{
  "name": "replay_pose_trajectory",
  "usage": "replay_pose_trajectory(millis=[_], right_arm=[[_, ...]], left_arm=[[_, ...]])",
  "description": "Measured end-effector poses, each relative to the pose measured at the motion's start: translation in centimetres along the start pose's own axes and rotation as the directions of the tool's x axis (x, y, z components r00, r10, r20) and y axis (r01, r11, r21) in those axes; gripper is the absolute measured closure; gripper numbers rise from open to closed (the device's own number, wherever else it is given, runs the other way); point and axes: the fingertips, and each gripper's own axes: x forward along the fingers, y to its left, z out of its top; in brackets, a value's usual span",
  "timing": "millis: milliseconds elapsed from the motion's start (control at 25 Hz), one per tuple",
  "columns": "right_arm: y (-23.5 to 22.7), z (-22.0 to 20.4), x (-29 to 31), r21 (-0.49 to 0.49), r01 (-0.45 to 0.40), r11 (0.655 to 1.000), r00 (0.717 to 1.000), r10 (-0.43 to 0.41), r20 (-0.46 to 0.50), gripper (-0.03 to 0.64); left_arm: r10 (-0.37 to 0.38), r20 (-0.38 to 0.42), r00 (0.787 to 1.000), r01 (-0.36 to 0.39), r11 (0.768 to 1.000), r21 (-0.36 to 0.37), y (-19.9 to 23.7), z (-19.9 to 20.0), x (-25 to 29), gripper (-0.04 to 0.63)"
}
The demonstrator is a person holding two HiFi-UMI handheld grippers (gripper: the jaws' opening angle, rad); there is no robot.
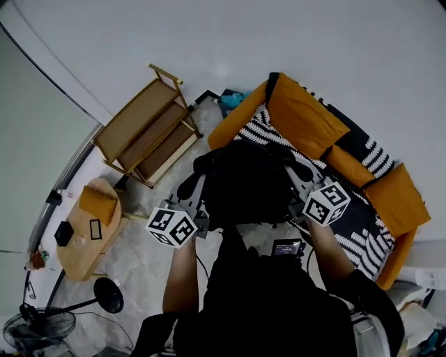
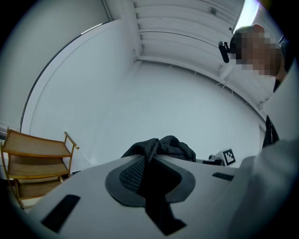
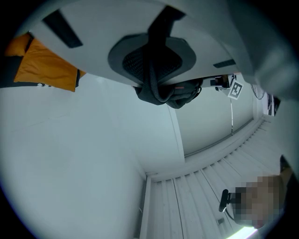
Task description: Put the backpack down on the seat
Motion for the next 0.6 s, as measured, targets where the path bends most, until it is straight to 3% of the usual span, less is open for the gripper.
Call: replay_pose_trajectory(millis=[320,600], right_arm=[[-3.5,0.4,4.2,0.006,0.039,0.999,0.999,-0.039,-0.007,0.572],[-7.1,1.4,8.0,0.036,0.137,0.990,0.990,-0.138,0.016,0.572]], left_arm=[[-0.065,-0.044,0.997,0.065,0.998,0.000,4.4,0.8,5.5,0.549],[-0.163,-0.096,0.982,0.163,0.987,-0.011,8.0,2.0,11.5,0.549]])
